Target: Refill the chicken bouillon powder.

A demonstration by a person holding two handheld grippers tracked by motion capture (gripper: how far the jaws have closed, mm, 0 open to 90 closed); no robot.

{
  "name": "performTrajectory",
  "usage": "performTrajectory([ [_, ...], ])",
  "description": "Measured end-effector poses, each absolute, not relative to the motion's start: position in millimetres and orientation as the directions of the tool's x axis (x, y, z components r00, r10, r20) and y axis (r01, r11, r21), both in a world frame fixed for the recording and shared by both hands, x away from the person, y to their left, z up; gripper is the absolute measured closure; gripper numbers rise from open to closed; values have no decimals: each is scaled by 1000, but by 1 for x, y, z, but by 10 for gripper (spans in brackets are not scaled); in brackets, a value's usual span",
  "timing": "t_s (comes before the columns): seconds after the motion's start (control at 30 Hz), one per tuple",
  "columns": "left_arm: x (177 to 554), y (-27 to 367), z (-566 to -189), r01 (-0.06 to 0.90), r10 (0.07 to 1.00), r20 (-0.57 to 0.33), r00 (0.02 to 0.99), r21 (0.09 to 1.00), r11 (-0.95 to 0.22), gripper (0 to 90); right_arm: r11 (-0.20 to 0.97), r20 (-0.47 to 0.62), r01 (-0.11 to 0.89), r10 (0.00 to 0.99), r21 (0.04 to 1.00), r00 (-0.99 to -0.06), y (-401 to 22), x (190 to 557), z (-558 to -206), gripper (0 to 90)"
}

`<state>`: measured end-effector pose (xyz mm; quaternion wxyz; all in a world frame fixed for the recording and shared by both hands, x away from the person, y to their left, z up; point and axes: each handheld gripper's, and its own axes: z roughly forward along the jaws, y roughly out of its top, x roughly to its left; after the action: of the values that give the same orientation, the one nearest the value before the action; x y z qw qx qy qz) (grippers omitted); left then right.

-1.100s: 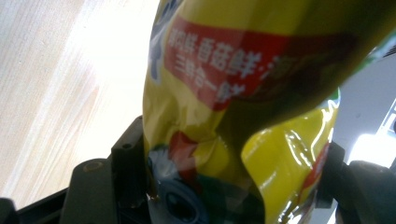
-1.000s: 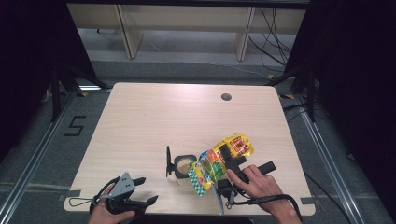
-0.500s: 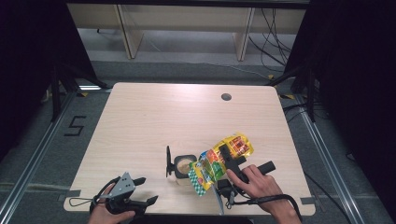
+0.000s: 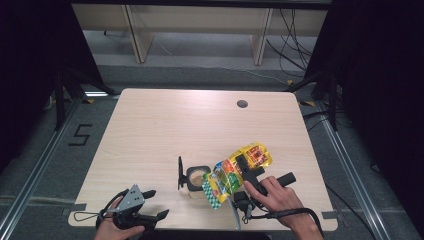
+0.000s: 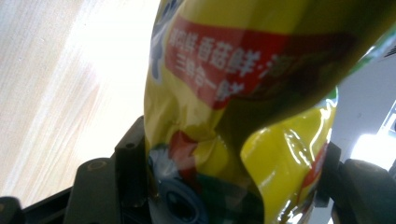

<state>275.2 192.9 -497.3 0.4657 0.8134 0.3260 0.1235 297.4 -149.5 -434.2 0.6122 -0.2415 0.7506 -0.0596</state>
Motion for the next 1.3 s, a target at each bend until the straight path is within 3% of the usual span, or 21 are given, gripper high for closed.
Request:
performTrajectory([
  [0.2,275,193,-497,415,646,-103,757,839,-352,216,894,-904,-280,-401,-351,-150,-151,297,-436,365],
  [0.23,275,193,-497,414,645,-102,757,839,-353,216,877,-890,-287,-435,-385,-135,-150,297,-433,370],
  [0.4,275,193,-497,415,645,-103,757,839,-353,216,893,-902,-277,-406,-356,-147,-152,297,-435,371],
  [0.53,275,193,-497,415,645,-102,757,839,-353,216,870,-886,-292,-447,-398,-126,-151,298,-432,373],
  [1.3,275,193,-497,413,645,-101,757,839,-353,216,897,-907,-278,-394,-344,-147,-154,296,-432,374],
])
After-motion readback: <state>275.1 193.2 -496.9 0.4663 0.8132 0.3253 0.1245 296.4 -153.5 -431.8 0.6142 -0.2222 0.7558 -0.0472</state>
